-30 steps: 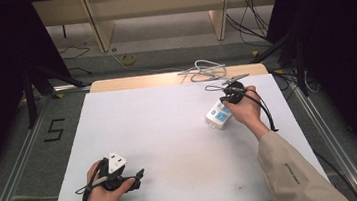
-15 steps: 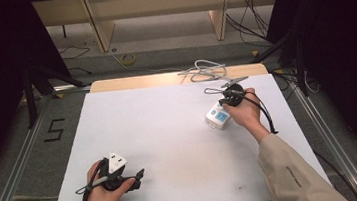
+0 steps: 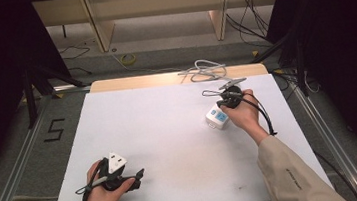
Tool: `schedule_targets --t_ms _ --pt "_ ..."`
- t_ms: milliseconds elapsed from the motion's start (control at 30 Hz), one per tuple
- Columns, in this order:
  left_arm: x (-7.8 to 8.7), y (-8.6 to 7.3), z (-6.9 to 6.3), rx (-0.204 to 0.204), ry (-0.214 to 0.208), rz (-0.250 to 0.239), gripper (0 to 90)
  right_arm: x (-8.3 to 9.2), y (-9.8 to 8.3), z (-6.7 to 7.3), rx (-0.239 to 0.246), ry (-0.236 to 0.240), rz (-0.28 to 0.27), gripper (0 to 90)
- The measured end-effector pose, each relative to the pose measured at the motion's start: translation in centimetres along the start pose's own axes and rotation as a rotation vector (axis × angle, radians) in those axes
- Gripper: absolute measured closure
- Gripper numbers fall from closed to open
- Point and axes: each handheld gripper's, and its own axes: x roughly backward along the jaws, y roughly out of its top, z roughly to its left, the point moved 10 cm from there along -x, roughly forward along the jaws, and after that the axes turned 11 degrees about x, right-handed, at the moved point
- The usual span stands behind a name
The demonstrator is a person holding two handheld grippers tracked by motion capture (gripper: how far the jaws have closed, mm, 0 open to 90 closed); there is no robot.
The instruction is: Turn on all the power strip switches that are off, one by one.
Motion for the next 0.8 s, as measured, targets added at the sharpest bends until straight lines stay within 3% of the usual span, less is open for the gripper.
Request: schedule_targets --t_ms 800 --pt "0.0 0.0 0.0 -0.002 -0.001 0.000 15.4 -0.8 0.1 1.5 0.019 0.033 0.011 90.0"
